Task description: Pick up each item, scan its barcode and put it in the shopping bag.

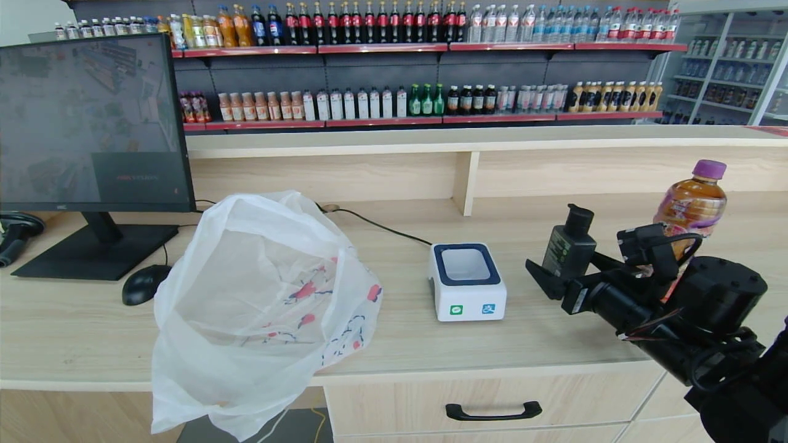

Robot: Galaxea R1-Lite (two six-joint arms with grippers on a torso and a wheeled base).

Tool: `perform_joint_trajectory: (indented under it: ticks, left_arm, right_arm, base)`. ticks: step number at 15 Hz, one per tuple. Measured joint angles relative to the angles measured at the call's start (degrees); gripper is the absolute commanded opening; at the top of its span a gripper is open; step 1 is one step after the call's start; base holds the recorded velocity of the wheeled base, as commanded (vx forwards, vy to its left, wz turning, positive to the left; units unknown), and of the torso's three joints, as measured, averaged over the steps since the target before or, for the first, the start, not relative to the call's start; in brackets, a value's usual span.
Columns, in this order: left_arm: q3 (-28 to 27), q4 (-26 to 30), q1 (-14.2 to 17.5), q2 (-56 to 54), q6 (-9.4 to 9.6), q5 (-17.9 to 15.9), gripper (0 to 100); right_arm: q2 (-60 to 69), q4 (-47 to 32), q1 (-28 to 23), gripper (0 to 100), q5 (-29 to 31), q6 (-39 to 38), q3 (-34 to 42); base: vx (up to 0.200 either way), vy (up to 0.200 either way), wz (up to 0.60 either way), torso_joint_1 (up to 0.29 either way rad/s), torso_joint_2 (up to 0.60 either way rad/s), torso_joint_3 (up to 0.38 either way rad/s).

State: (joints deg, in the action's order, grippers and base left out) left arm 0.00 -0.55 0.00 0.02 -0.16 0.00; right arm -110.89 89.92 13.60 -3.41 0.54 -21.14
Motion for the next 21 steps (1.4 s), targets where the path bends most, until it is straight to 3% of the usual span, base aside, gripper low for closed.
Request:
perform_joint_trajectory:
  ticks: [21]
  left_arm:
    - [0.0,-0.57,0.0,0.0,0.09,0.02,100]
  right_arm:
    - [-1.77,0.05,0.11,100,0.24,-0.11,-1.16]
  base:
    - [0.0,0.0,0.0,0.0,0.0,0.0]
